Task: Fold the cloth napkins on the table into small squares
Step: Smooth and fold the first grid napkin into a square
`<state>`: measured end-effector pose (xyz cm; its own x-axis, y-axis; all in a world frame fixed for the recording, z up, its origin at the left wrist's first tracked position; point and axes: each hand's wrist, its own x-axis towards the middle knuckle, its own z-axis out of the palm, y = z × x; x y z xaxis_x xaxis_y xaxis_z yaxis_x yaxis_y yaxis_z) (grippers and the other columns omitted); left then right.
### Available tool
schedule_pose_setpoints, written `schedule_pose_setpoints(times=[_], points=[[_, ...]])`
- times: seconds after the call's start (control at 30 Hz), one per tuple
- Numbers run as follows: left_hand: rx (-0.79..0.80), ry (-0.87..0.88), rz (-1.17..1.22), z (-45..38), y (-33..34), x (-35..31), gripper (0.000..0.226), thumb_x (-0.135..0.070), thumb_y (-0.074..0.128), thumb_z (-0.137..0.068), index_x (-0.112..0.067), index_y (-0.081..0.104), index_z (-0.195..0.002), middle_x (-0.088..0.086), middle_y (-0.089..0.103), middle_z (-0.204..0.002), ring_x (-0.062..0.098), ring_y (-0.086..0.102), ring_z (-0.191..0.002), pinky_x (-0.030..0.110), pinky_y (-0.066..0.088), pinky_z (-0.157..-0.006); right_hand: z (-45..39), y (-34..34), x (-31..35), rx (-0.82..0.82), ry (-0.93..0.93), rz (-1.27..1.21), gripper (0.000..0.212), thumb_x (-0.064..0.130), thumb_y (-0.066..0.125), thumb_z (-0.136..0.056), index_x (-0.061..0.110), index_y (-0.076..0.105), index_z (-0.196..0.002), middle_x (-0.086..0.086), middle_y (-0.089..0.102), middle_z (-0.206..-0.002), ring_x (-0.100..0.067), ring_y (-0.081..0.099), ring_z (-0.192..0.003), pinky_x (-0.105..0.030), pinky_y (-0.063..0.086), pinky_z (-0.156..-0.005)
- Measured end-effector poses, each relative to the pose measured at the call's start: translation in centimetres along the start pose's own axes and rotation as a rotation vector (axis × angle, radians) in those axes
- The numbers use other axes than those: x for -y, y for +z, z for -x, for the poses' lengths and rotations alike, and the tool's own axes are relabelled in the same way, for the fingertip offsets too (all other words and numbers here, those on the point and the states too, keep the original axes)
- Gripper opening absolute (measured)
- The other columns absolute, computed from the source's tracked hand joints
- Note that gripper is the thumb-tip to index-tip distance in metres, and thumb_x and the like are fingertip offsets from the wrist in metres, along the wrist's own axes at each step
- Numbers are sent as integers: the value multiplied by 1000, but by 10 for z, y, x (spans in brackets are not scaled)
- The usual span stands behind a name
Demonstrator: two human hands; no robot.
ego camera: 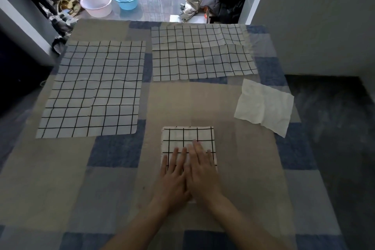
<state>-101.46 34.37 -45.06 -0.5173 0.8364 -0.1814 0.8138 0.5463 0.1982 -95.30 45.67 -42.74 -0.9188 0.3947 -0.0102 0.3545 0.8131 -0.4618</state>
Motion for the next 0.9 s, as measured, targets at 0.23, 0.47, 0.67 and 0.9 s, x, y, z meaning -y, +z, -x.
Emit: schedule_pose_setpoints(times=[0.23,0.47,0.67,0.9], points=[[34,-3,-16,0,-6,-2,78,-48,35,-91,-20,0,-155,8,-8,-163,32,-11,-149,56,9,-115,1,18,-12,110,-49,11,63,51,22,-98,23,15,-154,5,9,-162,-7,-2,-148,-34,-3,-119],[1,2,5,2,-2,0,78,-55,40,-88,-23,15,-155,9,7,-163,33,4,-149,58,12,-113,-10,14,-40,32,199,146,66,50,23,-96,14,24,-152,-2,20,-160,-16,17,-147,-40,11,-115],[-17,-13,11,-1,-1,0,84,-58,43,-87,-23,12,-155,8,7,-163,33,4,-149,57,11,-113,-39,-3,-25,-101,213,87,64,33,31,-93,7,24,-151,-11,21,-158,-25,16,-147,-41,11,-117],[-15,1,4,0,-4,-1,80,-54,41,-87,-20,16,-155,14,14,-161,34,6,-149,56,12,-112,-51,16,-14,150,-40,80,60,45,13,-98,24,16,-154,4,6,-162,-10,-4,-148,-38,-4,-119]])
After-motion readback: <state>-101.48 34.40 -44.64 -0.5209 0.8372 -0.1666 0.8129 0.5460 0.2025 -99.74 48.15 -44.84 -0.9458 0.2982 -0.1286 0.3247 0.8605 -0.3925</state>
